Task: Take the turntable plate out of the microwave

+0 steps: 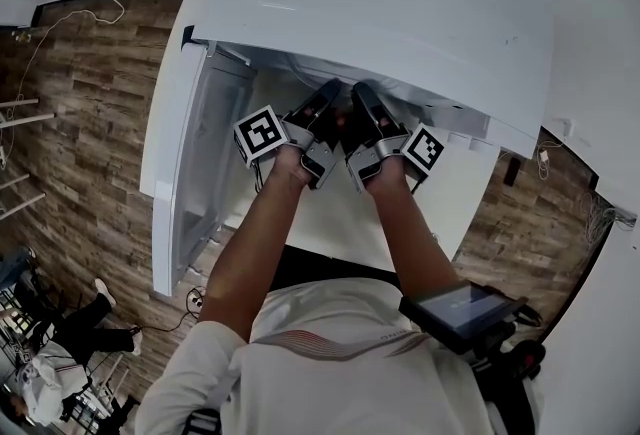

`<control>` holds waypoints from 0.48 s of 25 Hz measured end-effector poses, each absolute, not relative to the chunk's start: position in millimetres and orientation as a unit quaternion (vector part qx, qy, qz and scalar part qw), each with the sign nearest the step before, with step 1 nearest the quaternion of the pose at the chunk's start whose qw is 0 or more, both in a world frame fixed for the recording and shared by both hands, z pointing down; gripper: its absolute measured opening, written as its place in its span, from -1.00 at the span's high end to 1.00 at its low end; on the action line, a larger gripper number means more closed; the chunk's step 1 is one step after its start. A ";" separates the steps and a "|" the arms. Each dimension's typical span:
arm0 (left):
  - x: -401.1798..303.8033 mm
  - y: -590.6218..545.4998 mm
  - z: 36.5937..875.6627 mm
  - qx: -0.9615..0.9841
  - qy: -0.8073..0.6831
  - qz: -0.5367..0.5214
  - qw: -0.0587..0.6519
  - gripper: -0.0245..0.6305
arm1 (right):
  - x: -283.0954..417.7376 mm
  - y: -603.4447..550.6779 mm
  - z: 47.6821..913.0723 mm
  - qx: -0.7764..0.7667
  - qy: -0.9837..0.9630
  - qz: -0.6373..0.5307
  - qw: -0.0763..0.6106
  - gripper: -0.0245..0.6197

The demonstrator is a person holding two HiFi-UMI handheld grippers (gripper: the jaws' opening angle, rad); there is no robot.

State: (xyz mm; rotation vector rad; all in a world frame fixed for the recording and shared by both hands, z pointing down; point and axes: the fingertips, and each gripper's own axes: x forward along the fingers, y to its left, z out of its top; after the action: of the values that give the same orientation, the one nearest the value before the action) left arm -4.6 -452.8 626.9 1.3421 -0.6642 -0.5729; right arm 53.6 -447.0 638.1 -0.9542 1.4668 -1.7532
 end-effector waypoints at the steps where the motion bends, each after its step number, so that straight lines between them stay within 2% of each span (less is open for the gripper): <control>1: -3.9 -451.5 626.8 0.602 -0.295 -0.258 0.696 0.79 | 53.2 -446.5 638.1 -0.363 0.561 -0.670 0.324 0.50; 6: -2.5 -447.3 625.8 0.606 -0.285 -0.254 0.697 0.79 | 48.2 -444.6 638.1 -0.352 0.573 -0.675 0.304 0.50; 12: -1.9 -447.3 620.7 0.630 -0.265 -0.261 0.682 0.80 | 44.9 -446.0 627.4 -0.342 0.609 -0.647 0.307 0.80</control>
State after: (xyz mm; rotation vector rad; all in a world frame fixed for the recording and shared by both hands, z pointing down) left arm -1.9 -447.3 620.7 1.4127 -0.5934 -0.5858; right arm 44.9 -446.0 627.4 -0.9056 1.6109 -1.7111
